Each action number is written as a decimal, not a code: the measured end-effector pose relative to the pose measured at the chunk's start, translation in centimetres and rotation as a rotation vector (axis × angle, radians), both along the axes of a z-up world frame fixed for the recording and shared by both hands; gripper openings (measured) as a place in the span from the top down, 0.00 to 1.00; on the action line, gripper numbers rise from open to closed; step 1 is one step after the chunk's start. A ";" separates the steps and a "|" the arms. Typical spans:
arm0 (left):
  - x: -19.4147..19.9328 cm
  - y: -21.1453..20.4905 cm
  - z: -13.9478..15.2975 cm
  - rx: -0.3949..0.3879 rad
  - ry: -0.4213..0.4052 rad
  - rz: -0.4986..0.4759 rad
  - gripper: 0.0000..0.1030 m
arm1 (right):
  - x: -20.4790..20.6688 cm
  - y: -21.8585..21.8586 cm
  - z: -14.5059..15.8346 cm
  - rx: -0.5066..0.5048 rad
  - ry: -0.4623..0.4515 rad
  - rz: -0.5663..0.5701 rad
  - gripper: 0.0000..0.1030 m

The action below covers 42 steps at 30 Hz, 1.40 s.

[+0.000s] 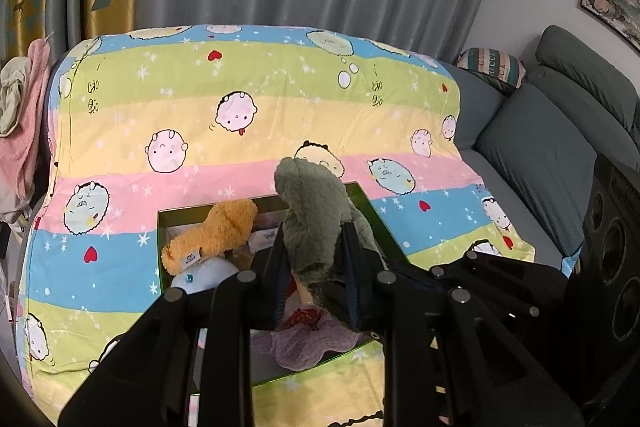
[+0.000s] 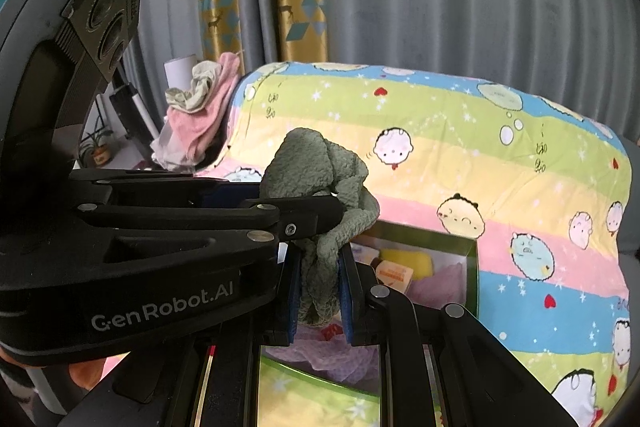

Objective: Organize soft objects
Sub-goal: 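Carry the grey-green sock over the green box and lower it inside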

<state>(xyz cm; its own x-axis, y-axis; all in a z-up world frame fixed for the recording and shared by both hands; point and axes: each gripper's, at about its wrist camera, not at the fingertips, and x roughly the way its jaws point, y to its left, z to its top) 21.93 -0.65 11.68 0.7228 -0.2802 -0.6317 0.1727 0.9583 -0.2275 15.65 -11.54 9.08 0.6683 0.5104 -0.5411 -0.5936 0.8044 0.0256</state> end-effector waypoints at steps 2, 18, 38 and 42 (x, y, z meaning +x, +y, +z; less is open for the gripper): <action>0.1 0.0 -0.2 0.005 0.005 -0.001 0.79 | 0.2 0.1 -0.3 -0.005 0.006 0.000 0.83; 1.5 0.4 -3.2 -0.003 0.060 0.003 0.79 | 1.8 0.8 -2.7 -0.044 0.063 -0.003 0.82; 2.4 1.0 -5.6 -0.014 0.109 0.015 0.79 | 2.7 1.6 -4.8 -0.076 0.109 -0.006 0.82; 2.5 1.1 -5.7 -0.011 0.113 0.016 0.79 | 2.7 1.8 -4.9 -0.082 0.111 -0.006 0.82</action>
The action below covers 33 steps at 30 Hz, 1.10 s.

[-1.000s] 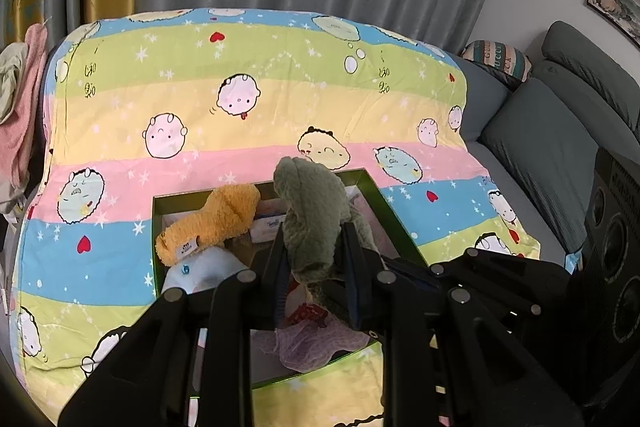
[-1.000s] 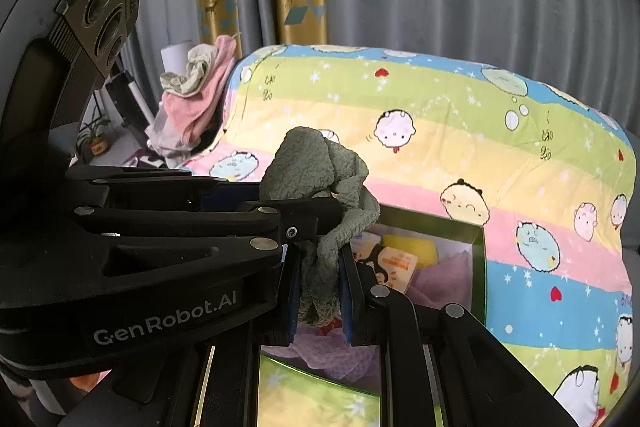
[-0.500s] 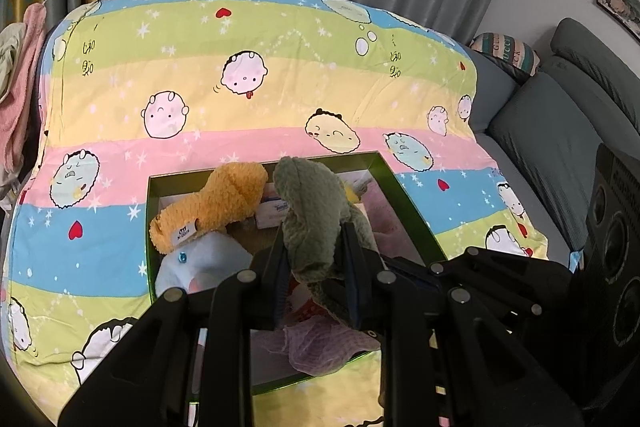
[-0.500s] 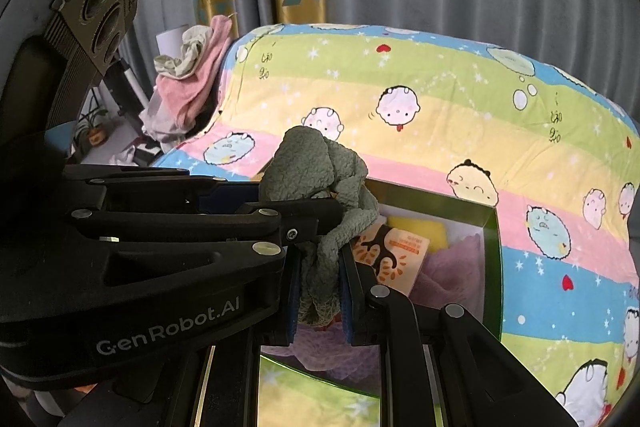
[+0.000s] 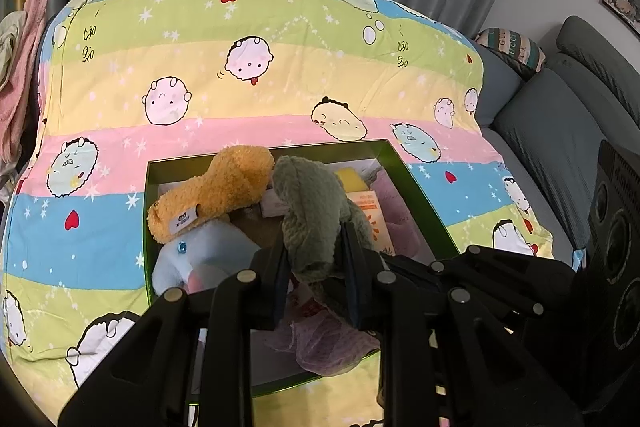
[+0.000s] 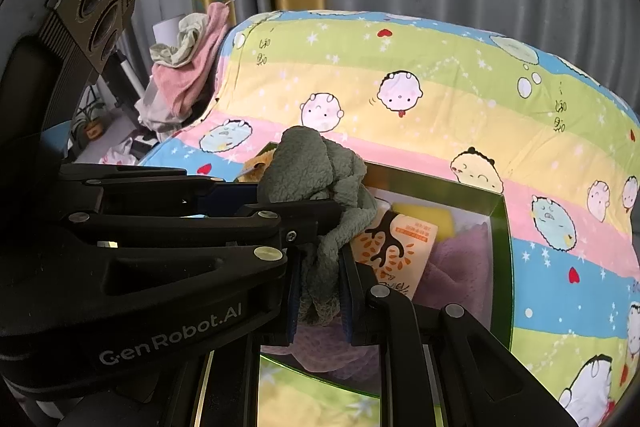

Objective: Organize soft objects
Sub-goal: 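Carry the grey-green sock over the green box and lower it inside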

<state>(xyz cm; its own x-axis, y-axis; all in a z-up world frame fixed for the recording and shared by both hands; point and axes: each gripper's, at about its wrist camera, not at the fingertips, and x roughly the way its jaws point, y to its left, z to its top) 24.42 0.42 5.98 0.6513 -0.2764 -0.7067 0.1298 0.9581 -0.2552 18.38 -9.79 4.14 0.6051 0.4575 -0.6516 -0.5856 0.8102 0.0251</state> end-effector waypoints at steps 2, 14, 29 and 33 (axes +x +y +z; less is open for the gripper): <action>0.1 0.1 0.0 0.001 0.002 0.000 0.79 | 0.1 0.0 0.0 -0.001 0.002 0.000 0.82; 0.4 0.0 -0.8 0.012 0.017 -0.006 0.79 | 0.4 0.1 -0.7 -0.016 0.019 -0.005 0.82; 0.7 -0.2 -1.8 0.017 0.041 -0.005 0.79 | 0.7 0.2 -1.5 -0.034 0.040 -0.009 0.82; 0.8 -0.3 -2.0 0.021 0.043 -0.005 0.79 | 0.7 0.2 -1.7 -0.035 0.045 -0.009 0.82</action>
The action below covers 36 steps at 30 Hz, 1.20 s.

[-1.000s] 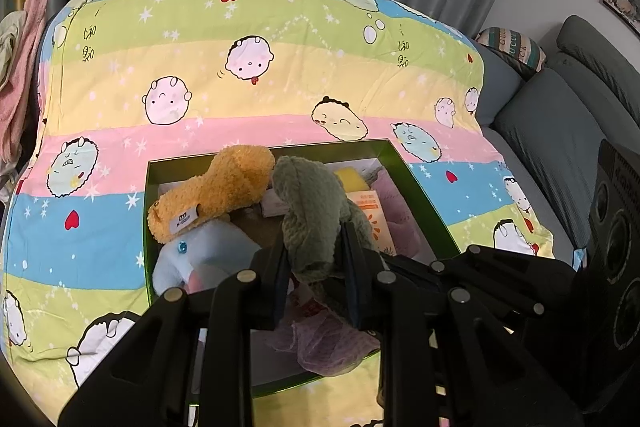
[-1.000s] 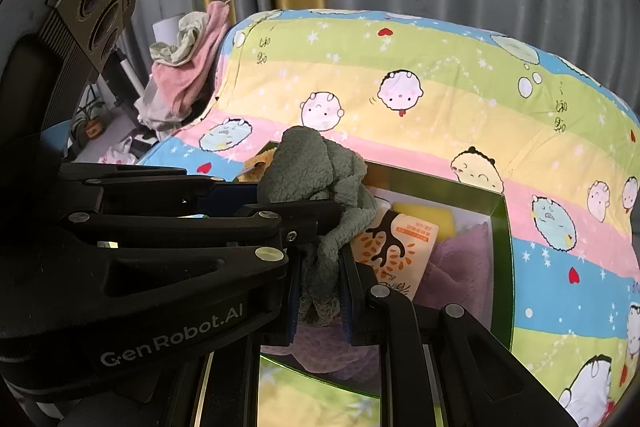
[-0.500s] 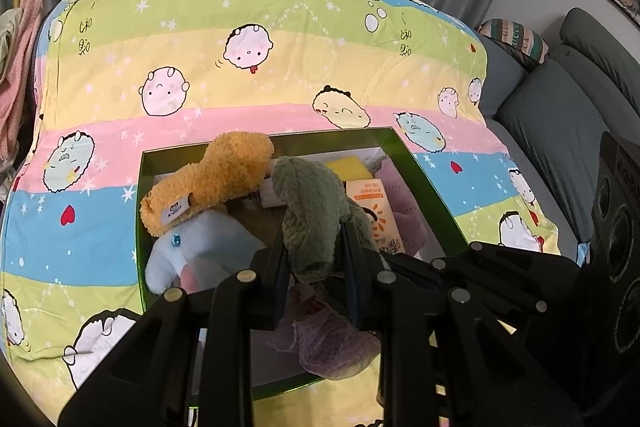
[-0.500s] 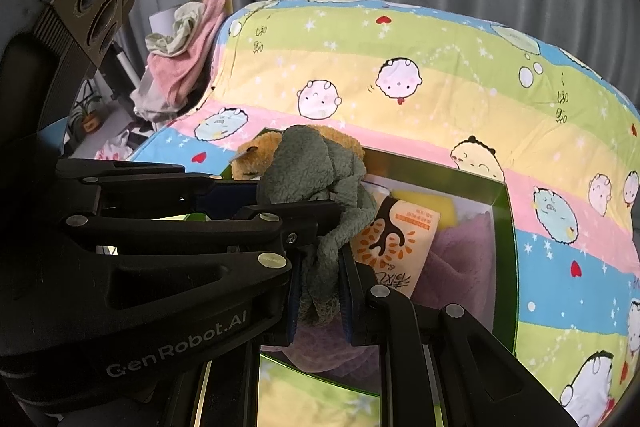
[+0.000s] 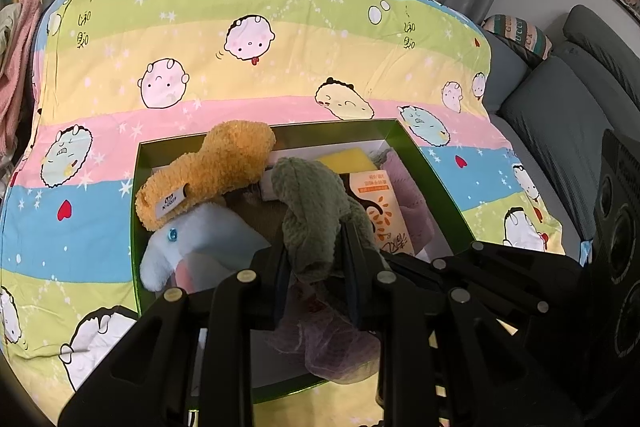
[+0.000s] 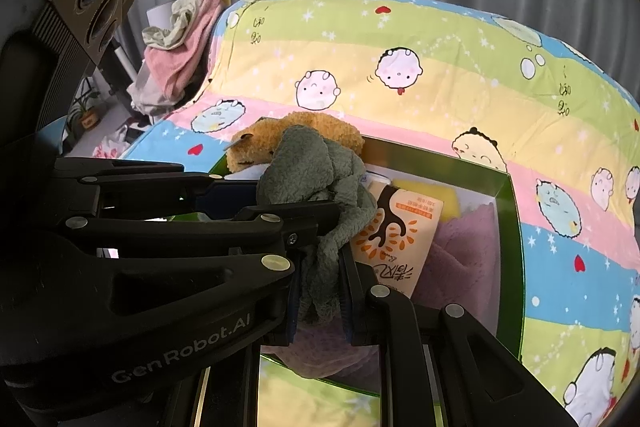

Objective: Organize soft objects
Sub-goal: 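Carry the grey-green sock over the green box and lower it inside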

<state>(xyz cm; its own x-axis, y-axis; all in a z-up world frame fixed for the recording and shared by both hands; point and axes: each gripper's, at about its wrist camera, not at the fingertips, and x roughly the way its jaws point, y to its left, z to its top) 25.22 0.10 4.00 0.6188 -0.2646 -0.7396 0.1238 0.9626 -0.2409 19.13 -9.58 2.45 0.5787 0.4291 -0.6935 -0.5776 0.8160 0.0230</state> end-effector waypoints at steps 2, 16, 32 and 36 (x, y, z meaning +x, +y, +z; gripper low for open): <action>0.0 0.0 0.0 0.001 0.000 0.000 0.79 | 0.1 0.0 -0.1 -0.002 0.002 0.001 0.82; 0.1 -0.1 -0.3 0.006 0.007 -0.001 0.79 | 0.1 0.0 -0.3 -0.004 0.008 0.000 0.82; 0.5 -0.4 -0.5 0.013 0.035 -0.010 0.79 | 0.2 -0.4 -0.4 -0.012 0.031 0.000 0.82; 0.4 -0.9 -0.5 0.029 0.037 -0.014 0.79 | 0.2 -0.4 -0.4 -0.018 0.038 0.001 0.82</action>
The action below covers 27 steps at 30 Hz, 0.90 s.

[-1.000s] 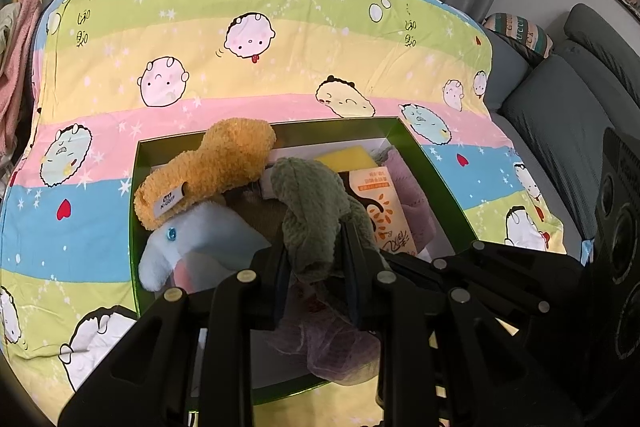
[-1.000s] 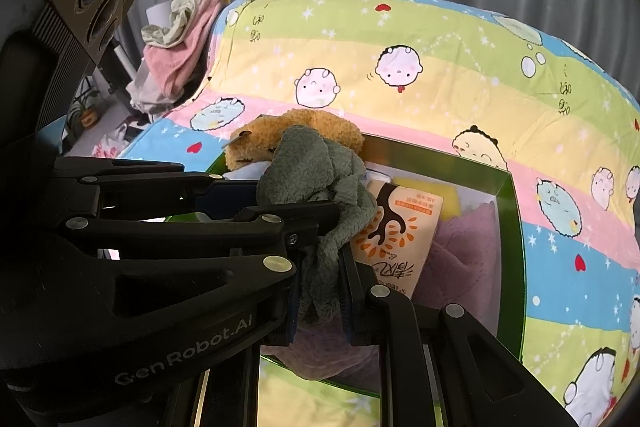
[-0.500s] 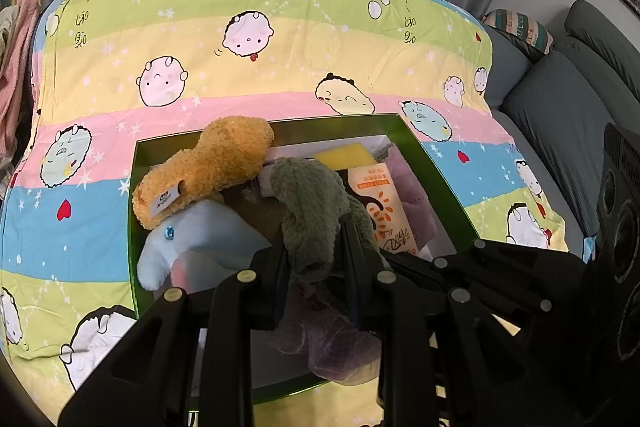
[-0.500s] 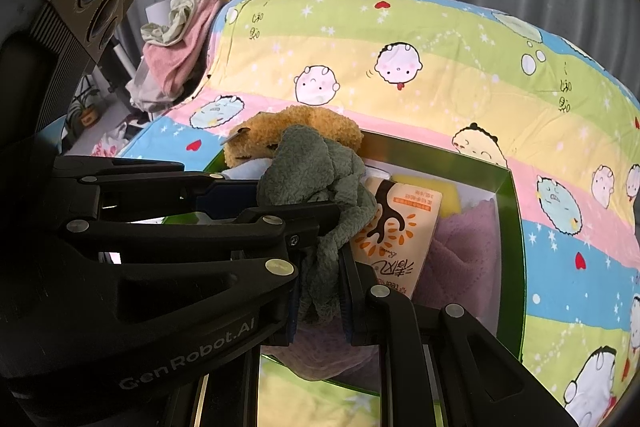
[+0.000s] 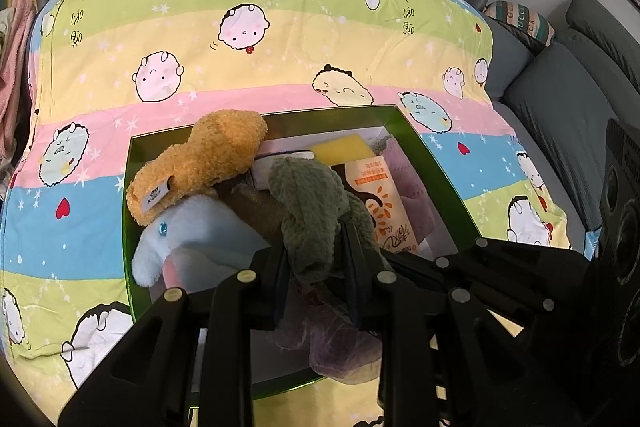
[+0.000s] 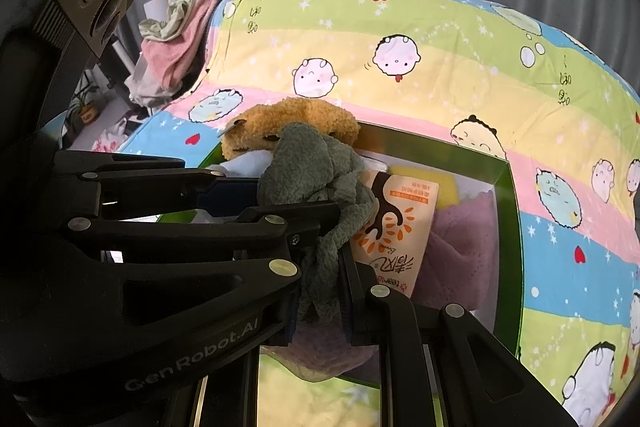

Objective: Organize soft objects
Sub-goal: 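Carry the grey-green sock over the green box and lower it inside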

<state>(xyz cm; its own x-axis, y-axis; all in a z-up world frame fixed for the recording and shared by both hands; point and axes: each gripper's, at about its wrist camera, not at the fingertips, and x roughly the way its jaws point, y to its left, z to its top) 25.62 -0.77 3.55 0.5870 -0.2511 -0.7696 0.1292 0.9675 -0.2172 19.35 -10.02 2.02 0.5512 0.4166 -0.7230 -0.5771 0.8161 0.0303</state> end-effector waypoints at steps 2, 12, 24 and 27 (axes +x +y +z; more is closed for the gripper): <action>0.0 -0.1 0.0 0.001 0.000 0.000 0.79 | 0.0 -0.1 0.0 -0.001 0.000 0.000 0.82; 0.0 -0.3 0.0 0.018 0.015 -0.001 0.79 | 0.0 -0.2 0.0 -0.004 0.015 0.002 0.82; 0.0 -0.4 0.0 0.029 0.027 0.007 0.77 | 0.2 -0.3 0.0 0.002 0.029 -0.004 0.82; 0.0 -0.4 0.0 0.030 0.028 0.008 0.77 | 0.3 -0.3 0.0 0.003 0.031 -0.006 0.82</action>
